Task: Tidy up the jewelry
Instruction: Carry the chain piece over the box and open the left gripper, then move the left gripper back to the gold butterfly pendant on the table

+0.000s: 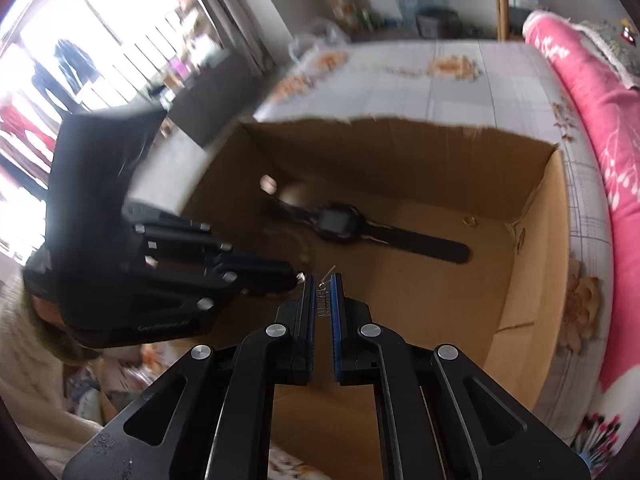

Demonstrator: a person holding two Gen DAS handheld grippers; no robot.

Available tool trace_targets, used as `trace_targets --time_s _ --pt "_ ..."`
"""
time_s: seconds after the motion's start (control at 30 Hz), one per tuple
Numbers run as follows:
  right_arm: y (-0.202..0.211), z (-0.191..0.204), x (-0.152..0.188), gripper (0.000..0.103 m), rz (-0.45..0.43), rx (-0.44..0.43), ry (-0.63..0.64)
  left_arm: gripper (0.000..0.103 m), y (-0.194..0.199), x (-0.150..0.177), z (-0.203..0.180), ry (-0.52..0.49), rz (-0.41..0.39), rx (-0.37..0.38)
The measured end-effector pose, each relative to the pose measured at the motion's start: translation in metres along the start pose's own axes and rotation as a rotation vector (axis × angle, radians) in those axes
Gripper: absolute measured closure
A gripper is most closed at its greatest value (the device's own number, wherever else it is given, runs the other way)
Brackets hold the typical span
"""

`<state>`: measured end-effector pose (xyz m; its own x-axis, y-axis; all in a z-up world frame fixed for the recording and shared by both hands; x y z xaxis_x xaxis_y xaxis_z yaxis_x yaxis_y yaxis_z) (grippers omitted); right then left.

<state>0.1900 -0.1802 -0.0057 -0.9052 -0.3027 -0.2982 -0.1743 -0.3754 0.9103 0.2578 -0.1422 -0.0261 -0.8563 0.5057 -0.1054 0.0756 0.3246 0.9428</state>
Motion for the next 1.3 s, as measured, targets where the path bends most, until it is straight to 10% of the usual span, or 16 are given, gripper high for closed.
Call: trace_targets --time_s 0.37,0.7,0.97,1.3 --pt "-0.019 -0.024 0.0 0.089 0.065 0.078 0.002 0.084 -0.038 -0.035 0.017 0.102 0.122 0.0" --pt "0.048 -0.017 0.009 0.085 -0.135 0.049 -0.04 0.08 0.026 -0.022 -0.001 0.082 -0.04 -0.012" --pt "0.127 0.024 0.085 0.079 -0.38 -0.061 0.006 0.059 0.139 0.077 -0.05 -0.048 -0.417 -0.044" --pt "0.045 0.051 0.168 0.079 -0.295 -0.098 -0.055 0.055 0.082 0.189 -0.058 0.005 -0.512 -0.049"
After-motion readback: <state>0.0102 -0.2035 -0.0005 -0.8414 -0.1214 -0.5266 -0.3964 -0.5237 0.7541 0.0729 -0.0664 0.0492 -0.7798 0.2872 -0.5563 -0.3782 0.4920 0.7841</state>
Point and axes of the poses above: each gripper's, at about its wrist camera, not at the fingertips, and y roughly against the way its jaws point, z to its left, x to its underside, the point moved 8 cm from there along -y, roughly the way its jaws point, and after that the axes turned 8 degrees about z, right-handed, at the moved point
